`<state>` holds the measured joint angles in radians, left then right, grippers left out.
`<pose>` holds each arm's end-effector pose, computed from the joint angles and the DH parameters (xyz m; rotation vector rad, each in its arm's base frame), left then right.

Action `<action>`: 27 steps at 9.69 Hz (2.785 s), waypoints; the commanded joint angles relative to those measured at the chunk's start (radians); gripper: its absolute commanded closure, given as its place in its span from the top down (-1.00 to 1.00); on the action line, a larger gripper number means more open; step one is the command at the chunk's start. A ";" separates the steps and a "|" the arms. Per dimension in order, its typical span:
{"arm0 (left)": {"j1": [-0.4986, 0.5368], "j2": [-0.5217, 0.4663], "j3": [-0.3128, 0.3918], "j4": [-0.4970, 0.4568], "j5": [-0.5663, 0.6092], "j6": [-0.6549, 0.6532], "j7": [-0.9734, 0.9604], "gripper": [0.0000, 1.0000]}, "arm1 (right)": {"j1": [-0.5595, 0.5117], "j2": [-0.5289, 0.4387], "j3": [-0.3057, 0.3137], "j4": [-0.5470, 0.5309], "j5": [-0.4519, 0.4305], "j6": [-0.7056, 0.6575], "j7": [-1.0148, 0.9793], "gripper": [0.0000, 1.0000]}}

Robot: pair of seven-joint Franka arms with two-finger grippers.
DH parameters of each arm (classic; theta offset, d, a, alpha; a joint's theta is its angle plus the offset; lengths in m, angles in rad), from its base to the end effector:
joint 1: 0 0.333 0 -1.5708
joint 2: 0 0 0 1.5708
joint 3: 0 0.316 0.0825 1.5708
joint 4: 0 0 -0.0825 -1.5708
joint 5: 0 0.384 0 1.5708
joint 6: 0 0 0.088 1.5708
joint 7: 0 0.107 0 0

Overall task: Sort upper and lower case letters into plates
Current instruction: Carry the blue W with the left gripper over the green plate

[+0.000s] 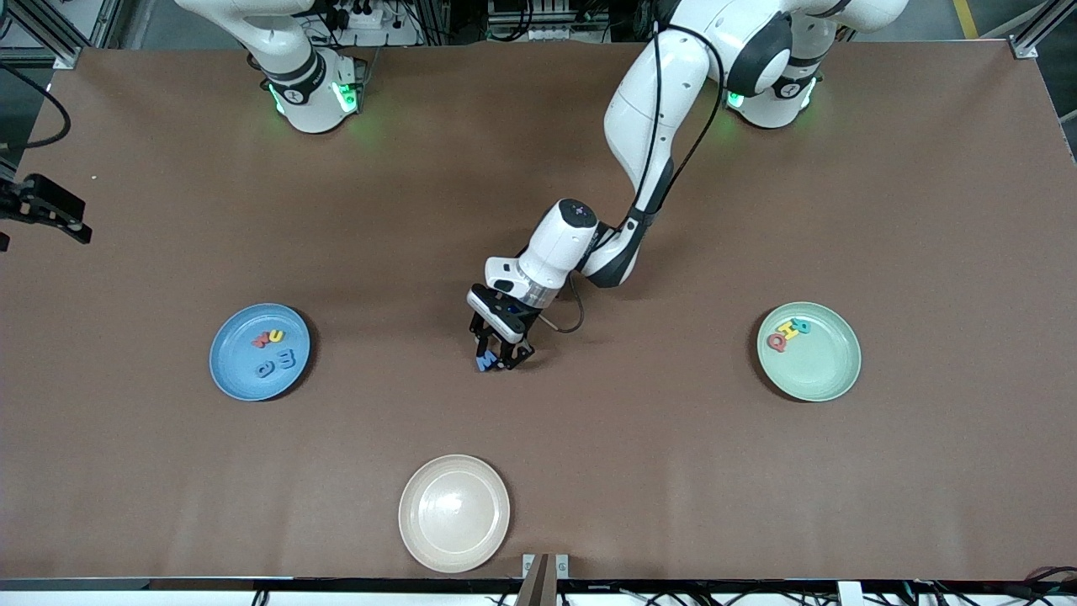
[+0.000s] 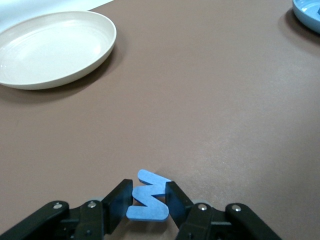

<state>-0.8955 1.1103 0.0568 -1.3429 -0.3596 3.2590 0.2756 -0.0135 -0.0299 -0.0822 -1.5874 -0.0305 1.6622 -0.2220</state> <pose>0.5247 -0.5526 0.1432 2.4520 -1.0260 1.0547 0.5517 -0.0567 0.6417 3.0873 0.1969 0.1530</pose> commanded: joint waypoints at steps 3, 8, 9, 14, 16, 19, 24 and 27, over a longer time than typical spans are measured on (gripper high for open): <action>0.021 -0.119 0.008 -0.044 -0.004 -0.229 -0.007 -1.00 | -0.002 0.031 -0.004 0.154 0.017 -0.136 0.007 1.00; 0.145 -0.364 0.025 -0.319 0.008 -0.472 0.026 -1.00 | -0.002 0.035 -0.010 0.168 0.084 -0.217 0.095 1.00; 0.205 -0.421 0.026 -0.337 0.043 -0.593 0.055 -1.00 | 0.000 0.038 -0.008 0.168 0.080 -0.217 0.095 1.00; 0.591 -0.544 0.018 -0.432 0.294 -0.864 0.424 -1.00 | -0.009 0.045 -0.008 0.170 0.064 -0.210 0.082 1.00; 0.703 -0.608 0.018 -0.502 0.298 -0.898 0.517 -1.00 | -0.009 0.073 -0.008 0.178 0.046 -0.205 0.084 1.00; 0.795 -0.610 0.017 -0.536 0.298 -0.981 0.534 -1.00 | -0.009 0.128 -0.008 0.222 0.044 -0.206 0.093 1.00; 0.802 -0.581 0.021 -0.522 0.300 -0.984 0.519 0.99 | -0.003 0.116 -0.008 0.184 0.046 -0.165 0.092 1.00; 0.803 -0.578 0.021 -0.425 0.304 -1.013 0.391 1.00 | -0.003 0.108 -0.008 0.178 0.046 -0.176 0.092 1.00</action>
<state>-0.0971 0.5381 0.0850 -1.8184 -0.0901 2.2798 0.7578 -0.0149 0.0889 -0.0966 -1.4022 0.0224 1.4908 -0.1450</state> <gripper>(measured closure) 0.062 0.000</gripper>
